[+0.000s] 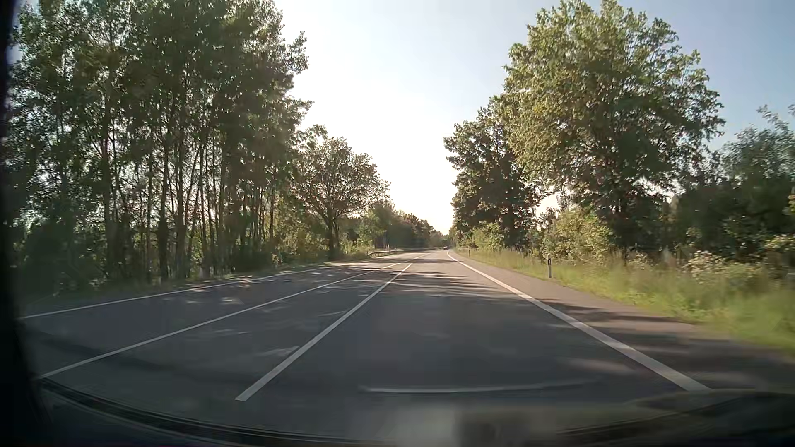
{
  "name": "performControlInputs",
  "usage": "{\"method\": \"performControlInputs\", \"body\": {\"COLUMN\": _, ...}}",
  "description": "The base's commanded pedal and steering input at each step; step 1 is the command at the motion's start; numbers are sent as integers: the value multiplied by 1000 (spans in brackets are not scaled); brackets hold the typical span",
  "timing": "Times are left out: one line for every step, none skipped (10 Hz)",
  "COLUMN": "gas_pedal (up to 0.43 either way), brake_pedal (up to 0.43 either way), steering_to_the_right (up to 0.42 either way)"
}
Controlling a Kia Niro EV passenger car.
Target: Follow the waypoints while adhering to traffic rules and regulations
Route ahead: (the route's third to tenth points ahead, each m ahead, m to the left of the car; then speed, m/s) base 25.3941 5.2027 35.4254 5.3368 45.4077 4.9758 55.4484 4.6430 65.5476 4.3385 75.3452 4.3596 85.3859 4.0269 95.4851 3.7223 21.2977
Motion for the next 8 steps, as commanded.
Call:
{"method": "performControlInputs", "body": {"gas_pedal": 409, "brake_pedal": 6, "steering_to_the_right": 1}}
{"method": "performControlInputs", "body": {"gas_pedal": 409, "brake_pedal": 6, "steering_to_the_right": 1}}
{"method": "performControlInputs", "body": {"gas_pedal": 409, "brake_pedal": 6, "steering_to_the_right": 1}}
{"method": "performControlInputs", "body": {"gas_pedal": 409, "brake_pedal": 6, "steering_to_the_right": 1}}
{"method": "performControlInputs", "body": {"gas_pedal": 409, "brake_pedal": 6, "steering_to_the_right": 2}}
{"method": "performControlInputs", "body": {"gas_pedal": 409, "brake_pedal": 6, "steering_to_the_right": 2}}
{"method": "performControlInputs", "body": {"gas_pedal": 409, "brake_pedal": 6, "steering_to_the_right": 2}}
{"method": "performControlInputs", "body": {"gas_pedal": 409, "brake_pedal": 6, "steering_to_the_right": 2}}
